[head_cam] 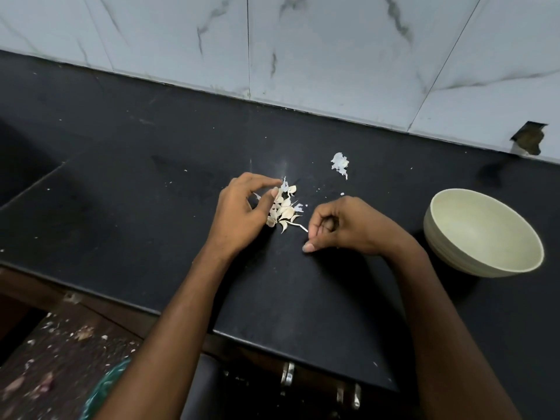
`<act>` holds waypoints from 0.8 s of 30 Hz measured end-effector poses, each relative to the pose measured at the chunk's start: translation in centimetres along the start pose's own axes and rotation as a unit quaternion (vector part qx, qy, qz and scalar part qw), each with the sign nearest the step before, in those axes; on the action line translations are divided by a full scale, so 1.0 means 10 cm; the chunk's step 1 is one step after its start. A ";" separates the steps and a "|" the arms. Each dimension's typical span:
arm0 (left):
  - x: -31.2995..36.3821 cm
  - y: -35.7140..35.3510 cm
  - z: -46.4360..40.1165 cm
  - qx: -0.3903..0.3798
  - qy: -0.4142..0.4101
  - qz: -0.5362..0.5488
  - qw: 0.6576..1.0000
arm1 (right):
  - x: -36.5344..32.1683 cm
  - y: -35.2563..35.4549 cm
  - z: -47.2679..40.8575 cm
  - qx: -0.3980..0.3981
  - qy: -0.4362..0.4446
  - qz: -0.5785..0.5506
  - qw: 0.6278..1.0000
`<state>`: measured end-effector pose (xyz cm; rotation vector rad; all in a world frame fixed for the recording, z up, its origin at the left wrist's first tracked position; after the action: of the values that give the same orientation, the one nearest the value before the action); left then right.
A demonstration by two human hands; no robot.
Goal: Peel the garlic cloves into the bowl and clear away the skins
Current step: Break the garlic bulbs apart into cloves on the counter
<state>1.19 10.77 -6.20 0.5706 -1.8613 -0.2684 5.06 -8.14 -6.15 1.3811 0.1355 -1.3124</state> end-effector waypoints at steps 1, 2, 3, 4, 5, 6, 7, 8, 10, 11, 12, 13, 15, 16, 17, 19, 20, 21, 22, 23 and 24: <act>-0.02 0.01 0.01 0.005 0.005 0.009 1.000 | -0.02 0.02 -0.01 0.023 0.021 -0.020 0.999; -0.05 0.02 0.01 0.011 0.013 0.016 1.000 | -0.03 0.05 -0.03 0.054 0.042 -0.048 0.996; -0.07 0.05 0.02 0.018 0.022 0.022 0.999 | -0.05 0.09 -0.05 0.087 0.063 -0.077 0.991; -0.09 0.08 0.03 0.026 0.029 0.027 0.999 | -0.06 0.12 -0.06 0.116 0.079 -0.098 0.985; -0.11 0.11 0.04 0.033 0.034 0.030 0.998 | -0.06 0.15 -0.07 0.134 0.089 -0.109 0.981; -0.13 0.15 0.06 0.039 0.036 0.031 0.998 | -0.07 0.15 -0.08 0.142 0.093 -0.106 0.980; -0.14 0.18 0.09 0.043 0.036 0.031 0.998 | -0.06 0.16 -0.08 0.146 0.093 -0.088 0.981; -0.14 0.22 0.12 0.046 0.034 0.031 0.998 | -0.06 0.18 -0.07 0.151 0.092 -0.066 0.982; -0.15 0.28 0.21 0.047 0.036 0.034 0.998 | -0.04 0.22 -0.01 0.171 0.098 -0.045 0.979; -0.15 0.30 0.26 0.043 0.038 0.038 0.998 | -0.04 0.24 0.01 0.178 0.108 -0.049 0.977; -0.14 0.30 0.32 0.033 0.037 0.043 0.998 | -0.05 0.23 0.01 0.180 0.116 -0.050 0.976; -0.10 0.28 0.36 0.017 0.029 0.046 0.998 | -0.07 0.21 0.00 0.181 0.119 -0.040 0.976; 0.00 0.19 0.43 -0.030 0.003 0.035 0.999 | -0.11 0.12 -0.07 0.177 0.112 0.011 0.978; 0.05 0.13 0.45 -0.055 -0.009 0.014 0.998 | -0.13 0.08 -0.10 0.174 0.109 0.035 0.978; 0.07 0.07 0.45 -0.078 -0.017 -0.016 0.997 | -0.13 0.04 -0.13 0.172 0.108 0.049 0.978; 0.08 -0.05 0.44 -0.120 -0.016 -0.078 0.990 | -0.14 0.01 -0.14 0.173 0.109 0.054 0.977; 0.08 -0.10 0.43 -0.139 -0.018 -0.101 0.985 | -0.14 0.00 -0.15 0.175 0.109 0.056 0.977; 0.07 -0.14 0.42 -0.153 -0.023 -0.114 0.981 | -0.15 -0.02 -0.16 0.178 0.109 0.062 0.976; 0.06 -0.16 0.42 -0.163 -0.028 -0.116 0.979 | -0.16 -0.03 -0.17 0.182 0.106 0.073 0.975; 0.04 -0.17 0.41 -0.168 -0.027 -0.106 0.980 | -0.16 -0.06 -0.19 0.185 0.102 0.087 0.974; 0.02 -0.16 0.41 -0.171 -0.019 -0.089 0.981 | -0.17 -0.08 -0.21 0.186 0.098 0.102 0.972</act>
<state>-2.24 8.92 -8.16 0.4948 -1.7503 -0.7070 5.13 -5.33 -6.03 1.7932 -0.1247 -1.0599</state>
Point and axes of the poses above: each hand's wrist, its own z-axis away from the middle knuckle, its own y-axis out of the back of the hand, x = y × z, the point moved 8 cm from there along -z, towards the middle knuckle, and after that the axes turned 11 degrees about -x, right-handed, at the moved point
